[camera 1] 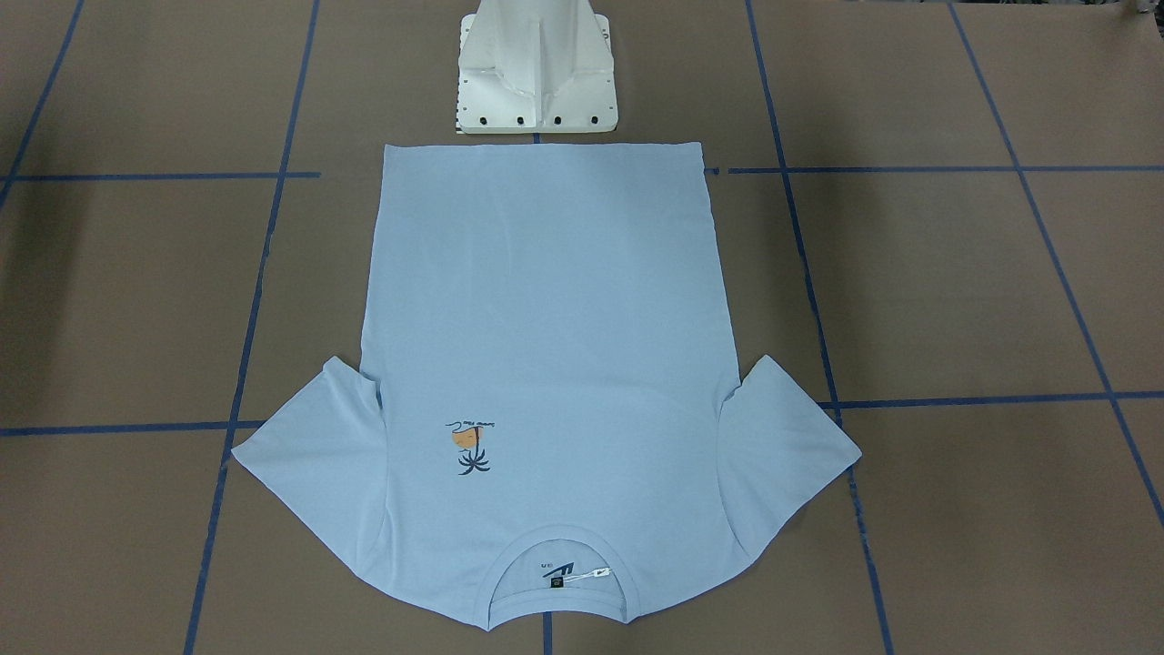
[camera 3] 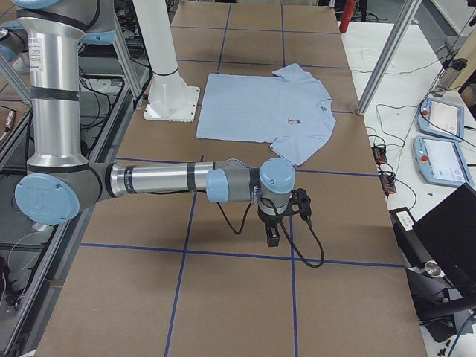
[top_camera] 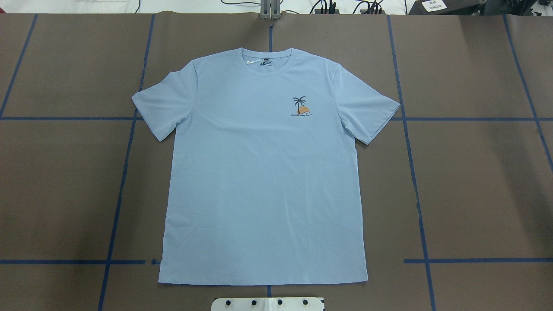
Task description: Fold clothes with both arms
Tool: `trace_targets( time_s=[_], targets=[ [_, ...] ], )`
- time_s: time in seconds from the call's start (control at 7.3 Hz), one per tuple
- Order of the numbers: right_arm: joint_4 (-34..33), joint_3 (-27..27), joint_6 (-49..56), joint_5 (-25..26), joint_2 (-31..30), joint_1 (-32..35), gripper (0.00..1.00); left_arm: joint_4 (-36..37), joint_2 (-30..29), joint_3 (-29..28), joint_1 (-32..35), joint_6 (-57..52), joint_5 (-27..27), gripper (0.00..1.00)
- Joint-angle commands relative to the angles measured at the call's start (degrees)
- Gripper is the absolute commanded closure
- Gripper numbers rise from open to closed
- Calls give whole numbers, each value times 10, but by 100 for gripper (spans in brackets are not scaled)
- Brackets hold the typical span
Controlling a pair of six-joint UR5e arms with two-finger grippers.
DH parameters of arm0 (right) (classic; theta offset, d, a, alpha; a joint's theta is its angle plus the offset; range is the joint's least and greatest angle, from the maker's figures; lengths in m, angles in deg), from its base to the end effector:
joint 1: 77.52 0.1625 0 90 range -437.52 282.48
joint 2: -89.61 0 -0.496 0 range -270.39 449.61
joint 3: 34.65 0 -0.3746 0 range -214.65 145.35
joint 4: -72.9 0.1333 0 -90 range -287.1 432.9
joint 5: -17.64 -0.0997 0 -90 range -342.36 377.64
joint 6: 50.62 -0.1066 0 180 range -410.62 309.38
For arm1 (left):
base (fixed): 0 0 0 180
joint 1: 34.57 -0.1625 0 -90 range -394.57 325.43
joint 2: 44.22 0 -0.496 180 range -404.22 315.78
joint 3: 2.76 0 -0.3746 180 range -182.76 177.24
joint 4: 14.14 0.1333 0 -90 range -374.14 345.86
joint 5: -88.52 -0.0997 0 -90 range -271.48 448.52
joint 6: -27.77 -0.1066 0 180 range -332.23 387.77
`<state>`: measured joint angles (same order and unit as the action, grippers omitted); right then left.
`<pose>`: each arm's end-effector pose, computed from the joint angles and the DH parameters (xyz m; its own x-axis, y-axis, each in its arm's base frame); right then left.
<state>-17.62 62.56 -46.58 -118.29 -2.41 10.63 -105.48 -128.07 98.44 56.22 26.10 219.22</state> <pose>0.0418 -0.4626 0.6901 0.6893 -0.1509 0.7086 0.0809 0.9880 0.1317 -0.0697 -0.4272 0.6919 0.7591 0.0910 -0.6445 -0.0084 0.9915 0.1301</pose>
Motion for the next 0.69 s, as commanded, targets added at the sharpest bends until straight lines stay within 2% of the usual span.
trace_targets(
  time_s=[0.0,0.27,0.55],
  targets=[
    [1,2,0,0,0,0,0,-1,0,0,0,0,0,0],
    [1,0,1,-12,10,-1,0,-5,-4,0,-2,0,-1,0],
    [9,-38,2,-12,84,-40,0,-9,-60,3,-4,0,0,0]
  ],
)
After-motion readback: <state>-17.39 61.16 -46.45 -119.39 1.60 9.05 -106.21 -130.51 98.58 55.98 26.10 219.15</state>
